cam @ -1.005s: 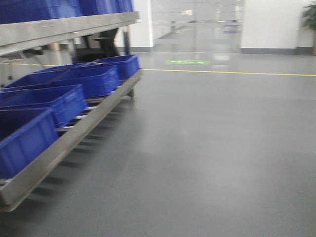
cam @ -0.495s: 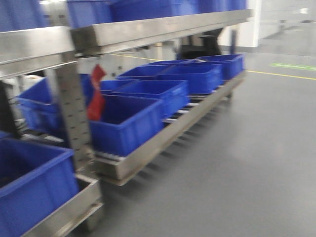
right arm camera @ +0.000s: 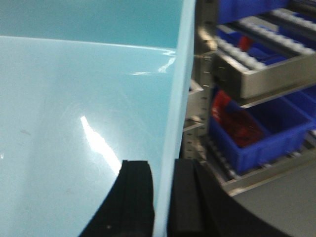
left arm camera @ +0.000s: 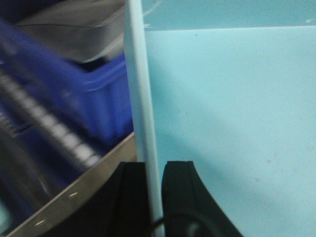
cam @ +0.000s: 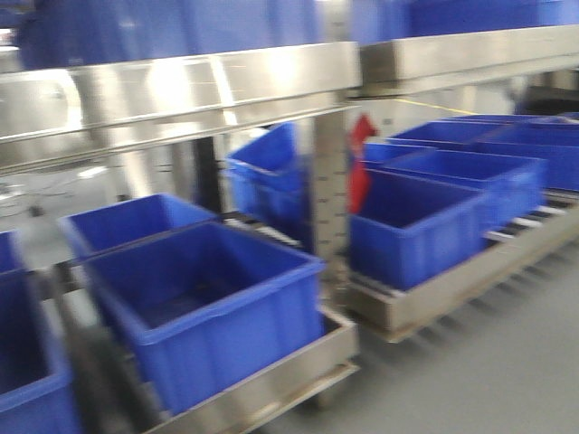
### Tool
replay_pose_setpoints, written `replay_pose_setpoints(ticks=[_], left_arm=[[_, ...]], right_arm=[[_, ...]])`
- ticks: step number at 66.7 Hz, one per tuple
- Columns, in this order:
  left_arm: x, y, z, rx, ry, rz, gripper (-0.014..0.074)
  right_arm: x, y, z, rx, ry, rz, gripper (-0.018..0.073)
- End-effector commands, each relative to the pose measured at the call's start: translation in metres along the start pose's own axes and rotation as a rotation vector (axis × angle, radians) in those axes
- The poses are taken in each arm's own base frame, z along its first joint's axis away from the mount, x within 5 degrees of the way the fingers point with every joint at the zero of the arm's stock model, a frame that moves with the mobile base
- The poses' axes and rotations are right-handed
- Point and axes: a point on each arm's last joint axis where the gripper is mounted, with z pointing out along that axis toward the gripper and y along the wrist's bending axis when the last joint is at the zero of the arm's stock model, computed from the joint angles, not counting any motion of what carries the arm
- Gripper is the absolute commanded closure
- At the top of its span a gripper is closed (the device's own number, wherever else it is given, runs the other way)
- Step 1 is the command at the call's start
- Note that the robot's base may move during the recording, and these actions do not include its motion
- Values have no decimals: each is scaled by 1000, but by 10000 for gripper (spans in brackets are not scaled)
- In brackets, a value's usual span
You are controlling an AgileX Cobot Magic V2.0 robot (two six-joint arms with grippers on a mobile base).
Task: Move two blue bins to right shelf middle
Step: 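Turn the base toward another roller shelf and approach it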
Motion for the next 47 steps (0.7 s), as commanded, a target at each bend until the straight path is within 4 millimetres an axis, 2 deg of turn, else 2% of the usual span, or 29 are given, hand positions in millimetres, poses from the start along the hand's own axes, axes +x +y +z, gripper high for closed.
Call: replay_pose_setpoints(ticks=[1,47], left_arm=[[-7,-4,-10,43,-71,-6,708],[-7,-4,-10,43,-71,-6,708]], right_arm=[[-9,3,-11,-31,-76,-2,712],[-9,3,-11,-31,-76,-2,712]])
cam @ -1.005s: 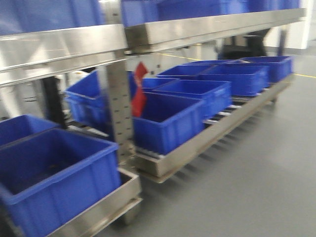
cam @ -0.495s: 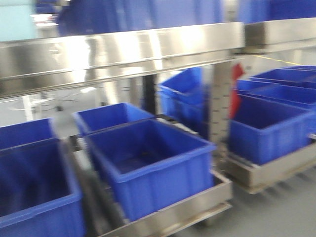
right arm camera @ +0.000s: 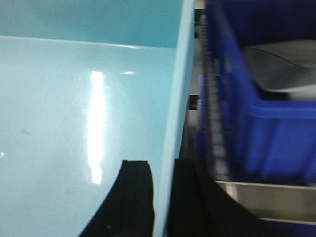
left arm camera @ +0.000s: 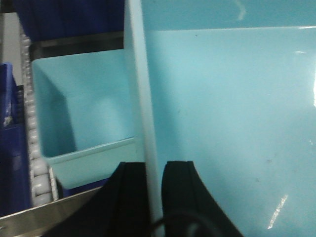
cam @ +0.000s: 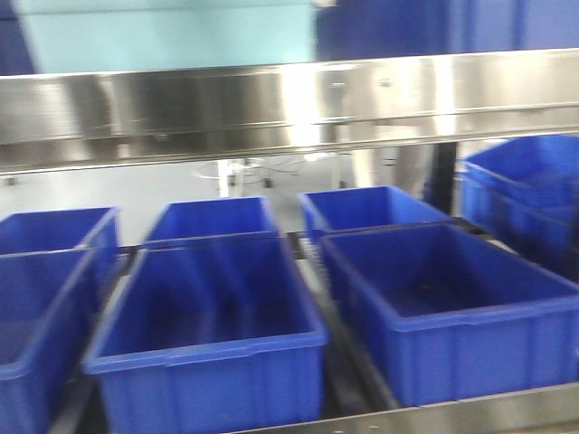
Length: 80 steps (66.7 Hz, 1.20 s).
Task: Move two blue bins to right shelf middle
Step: 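Turn the base toward another roller shelf and approach it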
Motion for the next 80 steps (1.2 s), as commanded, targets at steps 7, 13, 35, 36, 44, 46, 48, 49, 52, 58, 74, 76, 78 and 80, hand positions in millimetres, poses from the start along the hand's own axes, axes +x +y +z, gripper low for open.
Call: replay_pose_setpoints(ticks=[7,13,35,36,44,46,48,49,52,58,74,76,78,80], left_arm=[[-7,-4,-10,43,-71,-6,708],[-7,-4,-10,43,-71,-6,708],[-7,-4,-10,43,-71,-6,708],[-7,-4,-10,43,-71,-6,708],[-7,-4,-10,43,-71,-6,708],[-7,-4,-10,43,-71,-6,708],[-7,-4,-10,43,-71,-6,708],[-7,-4,-10,43,-71,-6,708],[-7,-4,-10,43,-71,-6,708],[-7,-4,-10,43,-71,-6,708],[-7,-4,-10,43,-71,-6,708],[-7,-4,-10,43,-71,-6,708],[-7,-4,-10,43,-71,-6,708],[-7,-4,-10,43,-71,-6,708]], right_arm=[[-9,3,-11,-31,-76,-2,712],[-9,3,-11,-31,-76,-2,712],[-9,3,-11,-31,-76,-2,712],[-9,3,-11,-31,-76,-2,712],[-9,3,-11,-31,-76,-2,712],[-9,3,-11,-31,-76,-2,712],[-9,3,-11,-31,-76,-2,712],[-9,3,-11,-31,-76,-2,712],[-9,3,-11,-31,-76,-2,712],[-9,3,-11,-31,-76,-2,712],[-9,3,-11,-31,-76,-2,712],[-9,3,-11,-31,-76,-2,712],[-9,3,-11,-31,-76,-2,712],[-9,3,-11,-31,-76,-2,712]])
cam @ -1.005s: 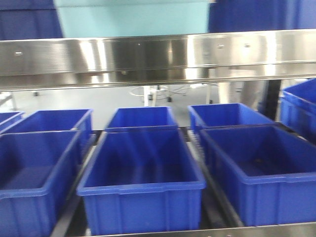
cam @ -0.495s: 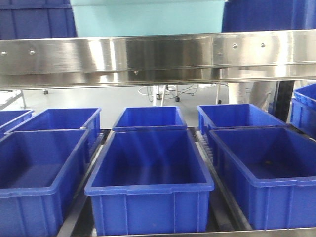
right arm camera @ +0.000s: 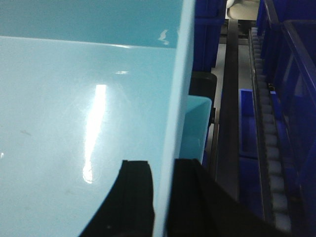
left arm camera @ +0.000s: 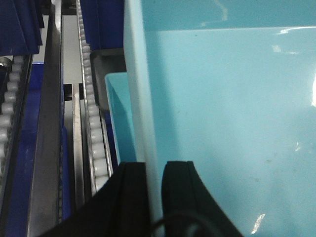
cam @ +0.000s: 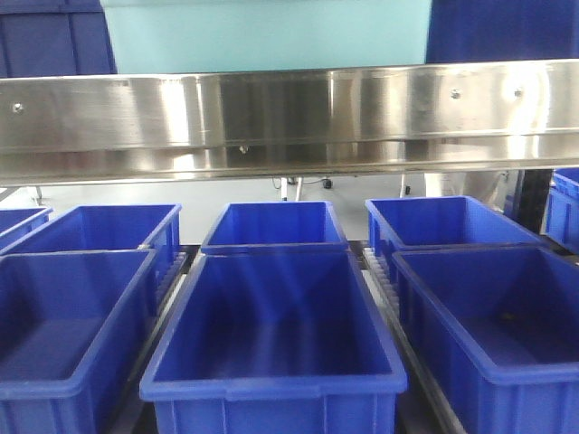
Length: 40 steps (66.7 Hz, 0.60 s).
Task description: Move two blue bins to right shelf middle
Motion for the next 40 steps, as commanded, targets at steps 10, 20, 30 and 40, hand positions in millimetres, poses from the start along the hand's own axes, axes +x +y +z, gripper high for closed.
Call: replay_pose_setpoints(ticks=[10,20,30,40], left_arm=[[-7,-4,-10,43,-71,-6,708],[-7,-4,-10,43,-71,-6,708],[-7,-4,-10,43,-71,-6,708],[-7,-4,-10,43,-71,-6,708]], right_arm=[[-8,3,-11,-28,-74,-5,712],[-8,3,-11,-28,-74,-5,712],[-8,3,-11,-28,-74,-5,712],[-8,3,-11,-28,-74,-5,712]])
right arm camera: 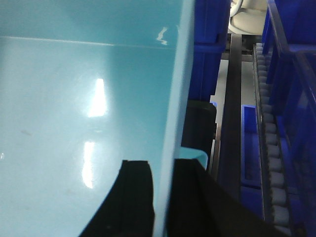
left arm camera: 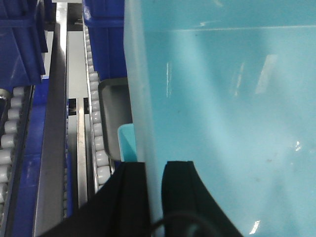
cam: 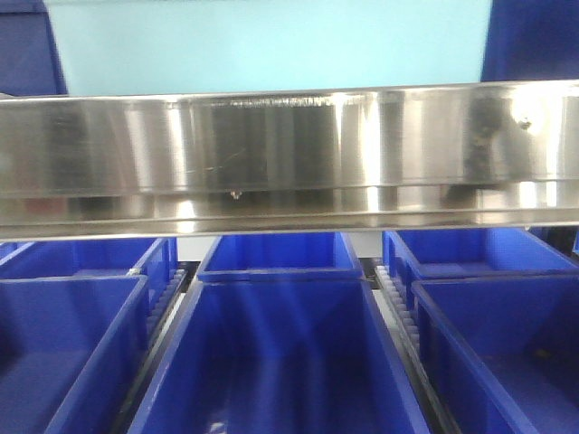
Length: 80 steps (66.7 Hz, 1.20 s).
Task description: Move two blue bins to right shelf middle
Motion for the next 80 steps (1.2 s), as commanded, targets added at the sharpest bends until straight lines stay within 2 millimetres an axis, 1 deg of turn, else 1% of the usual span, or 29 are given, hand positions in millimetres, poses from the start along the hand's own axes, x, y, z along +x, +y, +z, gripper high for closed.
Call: replay_pose_setpoints(ticks=[1,80], left_arm=[[-7,-4,-10,43,-71,-6,708],[-7,-4,-10,43,-71,-6,708]], right_arm=[[-8,3,-11,-28,-74,-5,712],[-8,3,-11,-28,-74,-5,712]])
